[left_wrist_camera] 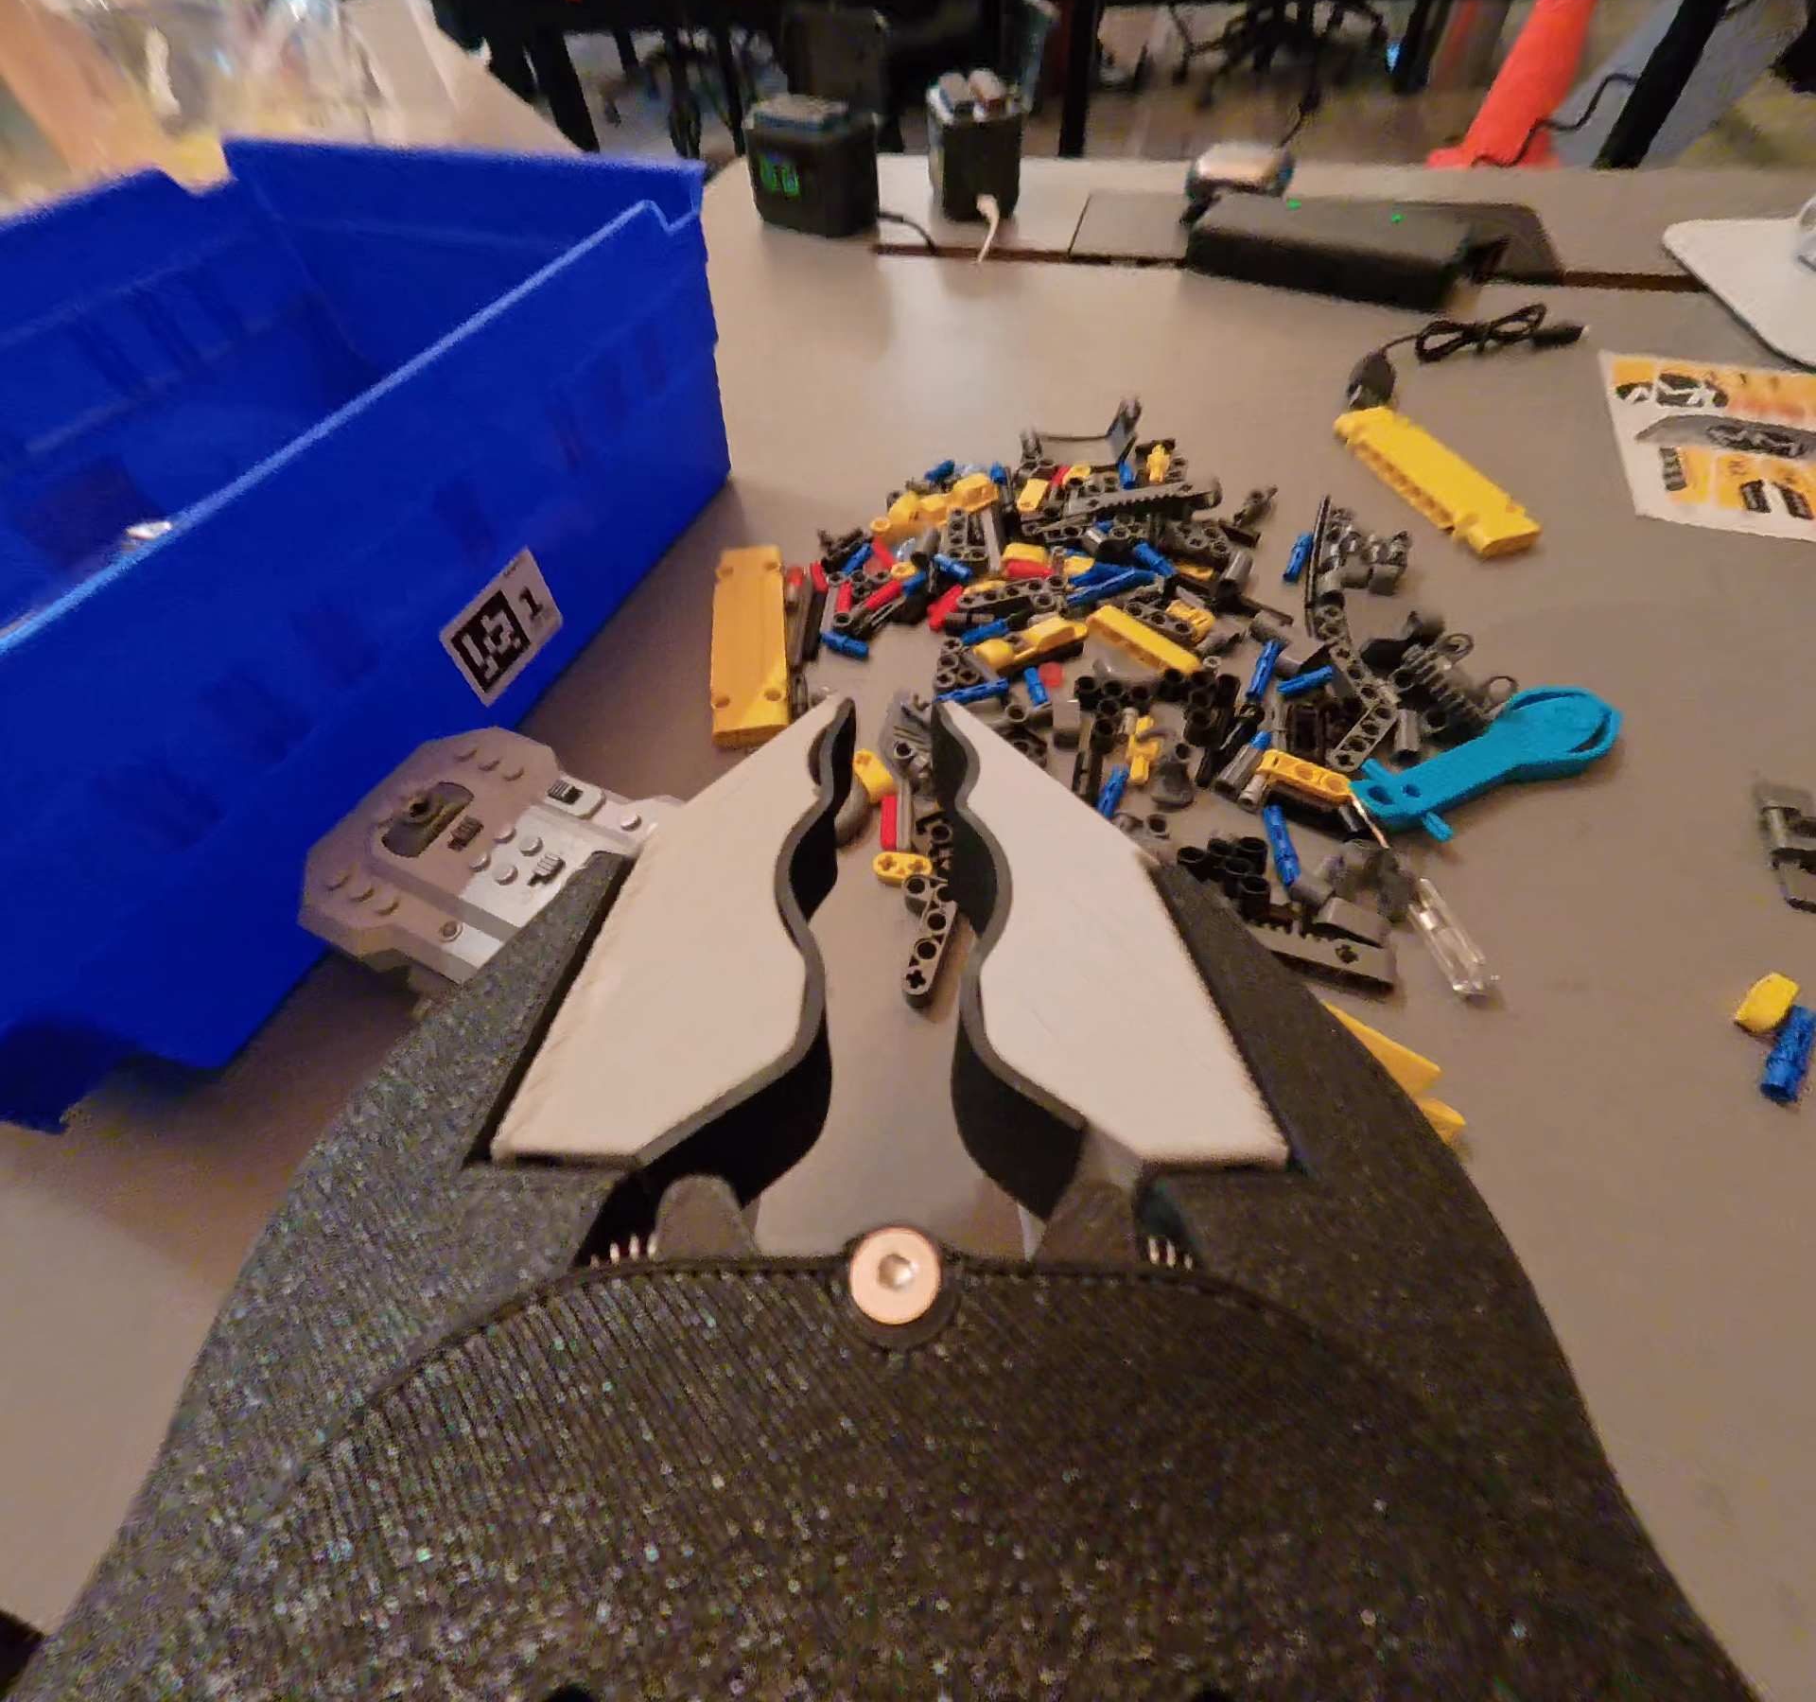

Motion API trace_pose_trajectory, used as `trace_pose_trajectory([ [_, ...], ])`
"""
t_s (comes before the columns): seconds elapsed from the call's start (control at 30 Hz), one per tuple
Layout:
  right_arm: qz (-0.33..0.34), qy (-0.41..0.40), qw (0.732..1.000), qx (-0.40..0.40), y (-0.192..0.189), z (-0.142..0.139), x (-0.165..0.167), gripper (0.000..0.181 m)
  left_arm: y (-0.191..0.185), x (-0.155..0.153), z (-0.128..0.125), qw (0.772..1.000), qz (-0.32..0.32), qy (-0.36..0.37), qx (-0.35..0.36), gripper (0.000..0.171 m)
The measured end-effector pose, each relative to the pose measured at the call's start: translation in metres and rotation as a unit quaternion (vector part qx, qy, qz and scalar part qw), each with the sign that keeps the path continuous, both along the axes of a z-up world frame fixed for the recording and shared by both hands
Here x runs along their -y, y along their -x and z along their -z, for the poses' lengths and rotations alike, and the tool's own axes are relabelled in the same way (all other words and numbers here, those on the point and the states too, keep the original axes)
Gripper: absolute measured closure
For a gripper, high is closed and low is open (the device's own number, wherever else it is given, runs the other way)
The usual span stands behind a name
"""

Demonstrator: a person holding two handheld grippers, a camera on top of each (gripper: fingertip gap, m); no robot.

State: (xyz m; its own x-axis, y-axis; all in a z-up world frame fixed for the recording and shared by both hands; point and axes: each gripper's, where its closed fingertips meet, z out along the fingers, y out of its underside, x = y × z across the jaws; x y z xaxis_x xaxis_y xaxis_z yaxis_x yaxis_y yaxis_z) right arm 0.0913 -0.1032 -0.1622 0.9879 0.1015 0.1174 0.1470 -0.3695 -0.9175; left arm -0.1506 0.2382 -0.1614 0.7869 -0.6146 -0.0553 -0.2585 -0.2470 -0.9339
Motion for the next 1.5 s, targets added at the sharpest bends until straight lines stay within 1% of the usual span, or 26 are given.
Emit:
trace_pose_trajectory([
  [0.07, 0.002, 0.001, 1.0, 0.002, 0.0, 0.001, 0.0, 0.152, 0.006, -0.008, -0.001, 1.0, -0.007, 0.014, 0.005, 0.158],
  [0.17, 0.003, 0.007, 1.0, 0.004, -0.001, 0.003, -0.001, 0.152, 0.017, -0.017, -0.013, 0.999, -0.015, 0.024, 0.037, 0.158],
  [0.23, 0.0, 0.011, 1.0, 0.002, 0.0, 0.005, -0.002, 0.152, 0.02, -0.022, -0.021, 0.998, -0.007, 0.033, 0.051, 0.157],
  [0.3, -0.006, 0.013, 1.0, -0.005, 0.002, 0.006, -0.004, 0.152, 0.019, -0.026, -0.028, 0.998, 0.005, 0.038, 0.05, 0.151],
  [0.37, -0.013, 0.011, 1.0, -0.015, 0.006, 0.005, -0.005, 0.152, 0.017, -0.029, -0.03, 0.999, 0.011, 0.039, 0.029, 0.15],
  [0.47, -0.011, 0.013, 1.0, -0.023, 0.005, 0.006, -0.006, 0.152, 0.012, -0.035, -0.02, 0.998, 0.02, 0.057, -0.024, 0.15],
  [0.6, -0.004, 0.012, 0.999, -0.029, 0.002, 0.006, -0.007, 0.152, 0.001, -0.033, -0.007, 0.994, 0.047, 0.082, -0.053, 0.154],
  [0.67, -0.003, 0.012, 0.999, -0.034, 0.001, 0.006, -0.007, 0.152, -0.002, -0.029, 0.007, 0.989, 0.064, 0.105, -0.084, 0.156],
  [0.73, -0.002, 0.012, 0.999, -0.038, 0.0, 0.006, -0.007, 0.152, 0.0, -0.029, 0.021, 0.983, 0.059, 0.117, -0.131, 0.155],
  [0.8, -0.003, 0.013, 0.999, -0.04, 0.0, 0.006, -0.007, 0.152, 0.002, -0.03, 0.028, 0.978, 0.051, 0.111, -0.168, 0.156],
  [0.87, -0.003, 0.015, 0.999, -0.041, 0.0, 0.006, -0.007, 0.152, 0.0, -0.029, 0.027, 0.979, 0.051, 0.099, -0.173, 0.156],
  [0.97, -0.002, 0.017, 0.999, -0.04, 0.0, 0.007, -0.008, 0.152, -0.008, -0.026, 0.015, 0.984, 0.059, 0.084, -0.145, 0.155],
  [1.07, -0.003, 0.018, 0.999, -0.039, 0.0, 0.007, -0.008, 0.152, -0.024, -0.018, -0.004, 0.989, 0.079, 0.069, -0.099, 0.153],
  [1.13, -0.003, 0.017, 0.999, -0.036, 0.0, 0.007, -0.008, 0.152, -0.042, -0.002, -0.012, 0.991, 0.106, 0.056, -0.065, 0.154],
  [1.2, -0.001, 0.014, 1.0, -0.028, -0.001, 0.006, -0.007, 0.152, -0.058, 0.014, -0.014, 0.989, 0.128, 0.033, -0.071, 0.157],
  [1.27, -0.002, 0.01, 1.0, -0.025, 0.0, 0.004, -0.006, 0.151, -0.064, 0.02, -0.011, 0.986, 0.126, 0.004, -0.112, 0.158],
  [1.3, -0.004, 0.007, 1.0, -0.026, 0.001, 0.002, -0.005, 0.151, -0.067, 0.023, -0.01, 0.984, 0.13, 0.001, -0.122, 0.157],
  [1.33, -0.007, 0.003, 1.0, -0.027, 0.002, 0.0, -0.004, 0.151, -0.072, 0.029, -0.011, 0.983, 0.143, 0.006, -0.116, 0.155],
  [1.43, -0.014, -0.01, 0.999, -0.041, 0.005, -0.006, -0.003, 0.15, -0.093, 0.055, -0.013, 0.975, 0.206, 0.04, -0.067, 0.145],
  [1.5, -0.017, -0.005, 0.999, -0.051, 0.006, -0.004, -0.002, 0.149, -0.097, 0.061, -0.012, 0.973, 0.217, 0.04, -0.067, 0.143],
])
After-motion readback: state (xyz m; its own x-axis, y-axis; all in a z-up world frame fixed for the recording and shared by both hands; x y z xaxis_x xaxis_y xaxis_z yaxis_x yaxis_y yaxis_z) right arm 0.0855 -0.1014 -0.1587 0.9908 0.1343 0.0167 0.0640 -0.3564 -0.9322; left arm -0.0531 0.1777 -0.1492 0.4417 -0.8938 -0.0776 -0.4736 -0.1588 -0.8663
